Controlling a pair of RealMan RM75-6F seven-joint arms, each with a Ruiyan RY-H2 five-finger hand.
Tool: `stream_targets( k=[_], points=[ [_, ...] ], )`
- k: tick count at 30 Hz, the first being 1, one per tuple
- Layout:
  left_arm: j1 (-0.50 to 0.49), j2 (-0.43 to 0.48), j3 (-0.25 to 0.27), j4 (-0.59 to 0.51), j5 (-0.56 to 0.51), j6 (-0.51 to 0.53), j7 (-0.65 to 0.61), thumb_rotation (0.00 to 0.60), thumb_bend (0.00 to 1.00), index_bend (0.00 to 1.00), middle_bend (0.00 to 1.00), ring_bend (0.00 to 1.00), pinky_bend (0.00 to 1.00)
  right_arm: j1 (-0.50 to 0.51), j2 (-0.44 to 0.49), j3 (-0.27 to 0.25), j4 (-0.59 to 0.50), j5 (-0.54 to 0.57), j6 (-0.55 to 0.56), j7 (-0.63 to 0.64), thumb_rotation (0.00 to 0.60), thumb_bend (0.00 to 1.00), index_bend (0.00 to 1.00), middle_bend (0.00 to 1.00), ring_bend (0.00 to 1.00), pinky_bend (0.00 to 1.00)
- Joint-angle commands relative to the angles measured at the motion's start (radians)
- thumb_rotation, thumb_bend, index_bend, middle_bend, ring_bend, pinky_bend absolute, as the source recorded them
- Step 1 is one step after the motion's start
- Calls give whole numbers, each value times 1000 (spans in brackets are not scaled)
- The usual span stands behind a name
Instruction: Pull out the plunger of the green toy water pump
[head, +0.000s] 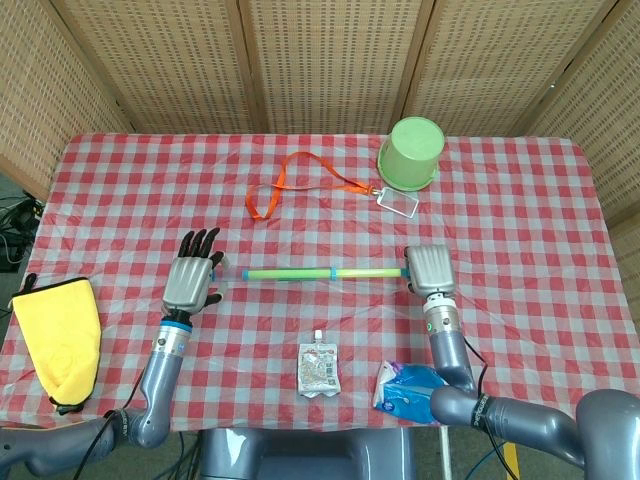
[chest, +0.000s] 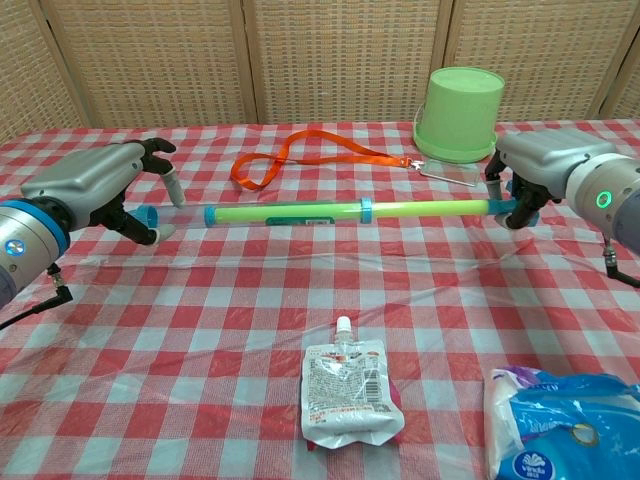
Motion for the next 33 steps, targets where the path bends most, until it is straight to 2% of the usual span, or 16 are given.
stream_targets(
  k=[1,14,33],
  points=[
    [11,18,2,-8,6,10,-9,600,523,535,17,0,0,-1,3,3,3,-3,3,2,600,583,772,1000,946,679],
    [57,92,22,-8,20,13,-50,600,522,537,19,0,0,-7,21,14,29,3,3,-1,600,585,772,1000,945,679],
    [75,117,19,24,32,-2,-80,600,523,539,19,0,0,-12,43,36,90,35,-16,-4,600,587,772,1000,946,679]
  ],
)
